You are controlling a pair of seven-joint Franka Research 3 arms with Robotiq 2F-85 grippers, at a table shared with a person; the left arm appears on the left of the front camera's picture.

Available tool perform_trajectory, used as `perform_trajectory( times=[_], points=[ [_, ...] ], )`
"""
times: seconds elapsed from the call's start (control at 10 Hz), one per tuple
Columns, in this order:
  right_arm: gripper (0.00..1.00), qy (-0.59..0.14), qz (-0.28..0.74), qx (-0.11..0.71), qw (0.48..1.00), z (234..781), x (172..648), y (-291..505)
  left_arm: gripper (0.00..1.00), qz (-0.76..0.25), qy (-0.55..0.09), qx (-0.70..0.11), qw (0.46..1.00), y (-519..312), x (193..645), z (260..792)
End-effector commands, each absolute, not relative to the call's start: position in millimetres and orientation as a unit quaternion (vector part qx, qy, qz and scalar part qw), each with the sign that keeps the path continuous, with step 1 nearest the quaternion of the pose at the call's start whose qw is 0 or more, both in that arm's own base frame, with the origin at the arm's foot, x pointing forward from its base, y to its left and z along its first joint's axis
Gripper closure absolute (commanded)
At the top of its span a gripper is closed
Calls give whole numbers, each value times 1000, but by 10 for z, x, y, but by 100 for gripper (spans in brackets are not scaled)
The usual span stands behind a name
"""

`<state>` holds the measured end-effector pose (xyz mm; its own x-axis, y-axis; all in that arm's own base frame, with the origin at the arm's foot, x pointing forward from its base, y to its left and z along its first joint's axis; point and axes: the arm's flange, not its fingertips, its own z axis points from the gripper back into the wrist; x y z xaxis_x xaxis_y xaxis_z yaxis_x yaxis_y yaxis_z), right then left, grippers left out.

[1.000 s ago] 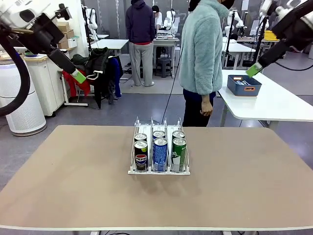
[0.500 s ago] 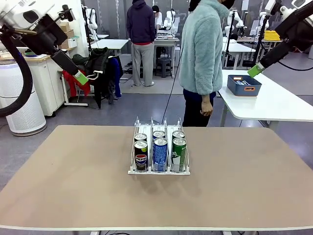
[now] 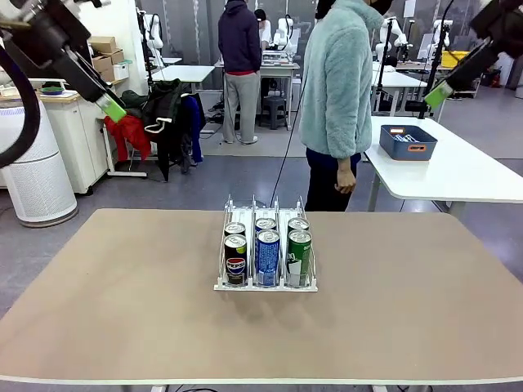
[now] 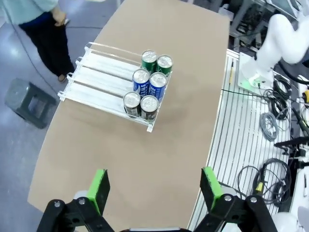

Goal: Fill the beverage cans into the dispenser.
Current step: Pick up the Sprite handed by the human.

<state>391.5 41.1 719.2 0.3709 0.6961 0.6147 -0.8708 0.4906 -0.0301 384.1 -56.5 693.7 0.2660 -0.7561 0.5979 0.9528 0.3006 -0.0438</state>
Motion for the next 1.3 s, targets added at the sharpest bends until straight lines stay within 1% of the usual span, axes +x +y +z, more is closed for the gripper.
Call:
perform_trajectory(
  times=[0.0, 0.3, 0.5, 0.6, 1.2],
  points=[
    [0, -300, 498, 128, 804, 7440, 4010, 269, 0, -572, -251, -222, 749, -438, 3966, 7119],
    [0, -343, 485, 102, 798, 7752, 3947, 145, 0, -562, -288, -171, 757, -425, 3913, 7376],
    [0, -362, 464, 120, 800, 7766, 3924, 107, 0, -523, -314, -131, 781, -498, 3900, 7373],
    [0, -345, 478, 109, 800, 7825, 3914, 149, 0, -559, -286, -170, 760, -412, 3910, 7449],
    [0, -345, 478, 109, 800, 7825, 3914, 149, 0, -559, -286, -170, 760, -412, 3910, 7449]
  ],
)
